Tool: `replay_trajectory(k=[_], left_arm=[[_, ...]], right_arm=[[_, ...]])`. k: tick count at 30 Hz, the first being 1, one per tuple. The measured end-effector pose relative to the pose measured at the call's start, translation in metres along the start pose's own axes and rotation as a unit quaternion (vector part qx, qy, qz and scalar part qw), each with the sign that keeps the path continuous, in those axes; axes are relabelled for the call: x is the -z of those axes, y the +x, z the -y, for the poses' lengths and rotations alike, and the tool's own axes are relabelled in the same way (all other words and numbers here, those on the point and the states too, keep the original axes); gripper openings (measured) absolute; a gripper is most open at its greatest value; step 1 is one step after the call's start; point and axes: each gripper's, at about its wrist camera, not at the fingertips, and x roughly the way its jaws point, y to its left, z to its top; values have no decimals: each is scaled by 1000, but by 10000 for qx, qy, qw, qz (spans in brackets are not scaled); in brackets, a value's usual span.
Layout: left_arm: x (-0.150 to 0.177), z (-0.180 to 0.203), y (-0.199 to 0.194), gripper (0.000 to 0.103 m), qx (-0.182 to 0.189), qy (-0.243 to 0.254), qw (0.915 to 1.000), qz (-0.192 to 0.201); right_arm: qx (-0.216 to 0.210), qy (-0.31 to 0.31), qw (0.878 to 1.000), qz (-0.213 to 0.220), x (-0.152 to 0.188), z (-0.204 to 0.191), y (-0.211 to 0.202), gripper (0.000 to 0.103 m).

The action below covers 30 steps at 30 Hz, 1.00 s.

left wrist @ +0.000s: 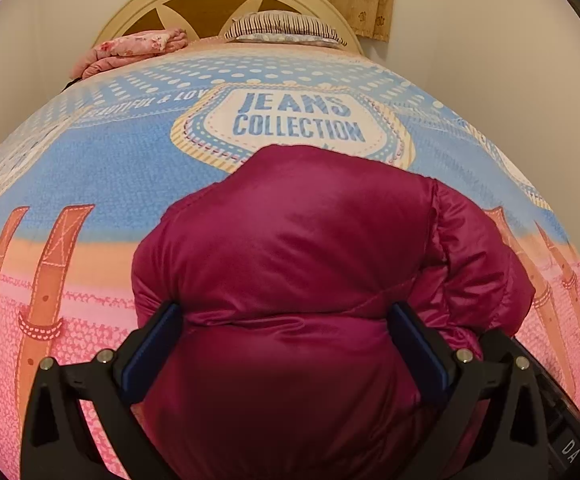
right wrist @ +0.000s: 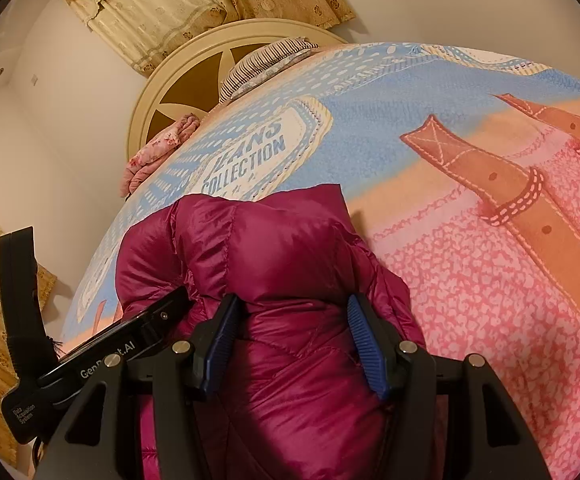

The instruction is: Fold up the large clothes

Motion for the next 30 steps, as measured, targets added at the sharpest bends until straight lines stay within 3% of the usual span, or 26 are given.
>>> replay_trajectory(k=[14, 18, 20, 22, 23, 25, 28, 30], left_arm=[[1, -2, 3, 103, 82, -41, 9999, -66], [5, -22, -15, 103, 559, -211, 9980, -192], [15, -43, -37, 103, 855, -386, 9956, -50], [29, -64, -58, 103, 1034, -524, 9932, 110], [35, -72, -65, 103, 1137, -590, 9916, 166], [50, -85, -74, 103, 1405, -736, 9871, 236], [64, -84, -66, 103, 1724, -783, 9819, -23], [71, -78, -59, 103, 1742, -774, 9816, -123]], right_arm=[[-17, 20, 10000, -50, -1, 2, 3, 57], [-125, -42, 9998, -133, -4, 3, 0, 57], [-180, -143, 9996, -154, -6, 3, -10, 60], [-311, -173, 9993, -103, -6, 7, -22, 80], [-351, -141, 9993, -67, -6, 10, -29, 83], [-378, -125, 9992, -81, -7, 15, -35, 84], [-368, -194, 9987, -307, -8, 20, -30, 84], [-406, -151, 9979, -476, -9, 26, -25, 84]])
